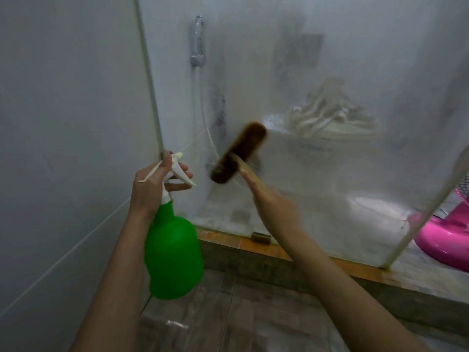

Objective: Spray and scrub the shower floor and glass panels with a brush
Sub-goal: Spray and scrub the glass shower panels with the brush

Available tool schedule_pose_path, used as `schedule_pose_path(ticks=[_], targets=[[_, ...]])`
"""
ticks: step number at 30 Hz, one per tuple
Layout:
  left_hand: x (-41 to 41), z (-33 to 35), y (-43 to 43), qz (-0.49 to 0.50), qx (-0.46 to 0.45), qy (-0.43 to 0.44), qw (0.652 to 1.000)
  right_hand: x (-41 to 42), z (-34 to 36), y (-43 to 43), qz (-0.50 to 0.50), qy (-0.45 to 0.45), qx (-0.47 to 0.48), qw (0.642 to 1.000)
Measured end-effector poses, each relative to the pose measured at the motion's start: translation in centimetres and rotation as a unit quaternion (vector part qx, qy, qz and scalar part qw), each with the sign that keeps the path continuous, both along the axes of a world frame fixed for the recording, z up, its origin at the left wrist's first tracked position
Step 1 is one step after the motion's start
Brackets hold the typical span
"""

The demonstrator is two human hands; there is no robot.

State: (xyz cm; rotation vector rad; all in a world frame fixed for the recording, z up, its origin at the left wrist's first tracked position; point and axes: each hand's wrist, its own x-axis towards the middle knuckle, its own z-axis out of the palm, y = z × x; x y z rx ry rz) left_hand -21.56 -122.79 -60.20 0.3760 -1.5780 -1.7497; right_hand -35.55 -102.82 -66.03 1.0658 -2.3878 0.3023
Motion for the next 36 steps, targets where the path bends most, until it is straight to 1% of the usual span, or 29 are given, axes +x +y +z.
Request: schedule_pose_path(ticks=[1, 3, 4, 6, 8, 10, 12, 14, 16, 17, 19, 21, 23, 24, 25, 27, 29, 31, 33, 35, 36], targets=[[0.0, -0.1, 0.0, 0.0, -0.006, -0.004, 1.0, -0.2, 1.5, -2.6, 0.014, 0.025, 0.006, 1.0], [0.2, -0.1, -0.3, 0.004, -0.008, -0.003, 1.0, -0.3, 3.4, -4.9, 0.017, 0.042, 0.008, 0.999], [0.2, -0.1, -0.6, 0.006, -0.006, 0.005, 1.0, -0.2, 3.3, -4.2, 0.006, 0.04, 0.008, 0.999], [0.3, -0.1, -1.2, 0.007, 0.0, 0.02, 1.0, -0.3, 1.3, 0.1, -0.006, 0.018, -0.003, 1.0], [0.5, -0.3, -1.6, 0.008, 0.004, 0.024, 1.0, 0.7, -0.7, 4.5, -0.017, -0.032, -0.019, 0.999], [0.6, -0.7, -2.2, 0.008, 0.007, 0.022, 1.0, 0.8, -0.3, 4.7, -0.008, -0.043, -0.034, 0.998], [0.7, -1.3, -2.5, 0.003, 0.006, 0.022, 1.0, 0.1, 2.4, 0.1, 0.019, 0.009, -0.049, 0.999], [0.7, -1.6, -2.7, 0.002, -0.004, 0.013, 1.0, -0.5, 5.7, -5.9, 0.024, 0.061, -0.06, 0.996], [0.8, -1.8, -2.7, 0.008, -0.016, 0.005, 1.0, -0.9, 8.3, -9.6, 0.019, 0.077, -0.073, 0.994], [0.8, -1.8, -2.7, 0.012, -0.017, 0.004, 1.0, -0.9, 8.4, -9.6, 0.012, 0.083, -0.079, 0.993], [0.9, -1.7, -2.8, 0.022, -0.017, 0.005, 1.0, -0.6, 6.0, -6.3, 0.01, 0.056, -0.07, 0.996], [0.7, -1.7, -2.7, 0.025, -0.014, 0.005, 1.0, -0.4, 1.7, -0.2, 0.011, 0.027, -0.057, 0.998], [0.4, -1.7, -2.3, 0.025, -0.008, 0.004, 1.0, 0.5, -1.6, 5.4, -0.007, -0.014, -0.064, 0.998], [0.2, -1.7, -2.1, 0.023, -0.009, 0.004, 1.0, 0.7, -2.1, 6.5, -0.015, -0.033, -0.072, 0.997], [0.0, -1.7, -1.8, 0.022, -0.015, -0.003, 1.0, 0.5, -1.9, 6.4, -0.01, -0.032, -0.079, 0.996], [-0.5, -1.8, -1.3, 0.017, -0.026, -0.036, 0.999, -0.4, 0.2, 4.0, -0.002, -0.003, -0.089, 0.996], [-0.9, -1.7, -0.4, 0.008, -0.027, -0.044, 0.999, -1.4, 2.7, 1.4, -0.004, 0.043, -0.101, 0.994], [-1.5, -1.4, 0.7, 0.002, -0.026, -0.048, 0.998, -1.6, 2.8, 1.9, -0.013, 0.023, -0.114, 0.993], [-2.3, -1.2, 1.8, -0.005, -0.024, -0.053, 0.998, -1.2, -0.8, 5.9, -0.022, -0.008, -0.131, 0.991], [-2.9, -0.9, 3.1, -0.017, -0.024, -0.045, 0.999, -0.3, -5.3, 11.0, -0.055, -0.059, -0.152, 0.985], [-3.1, -0.8, 3.7, -0.026, -0.027, -0.038, 0.999, 0.4, -6.4, 13.0, -0.069, -0.08, -0.155, 0.982]])
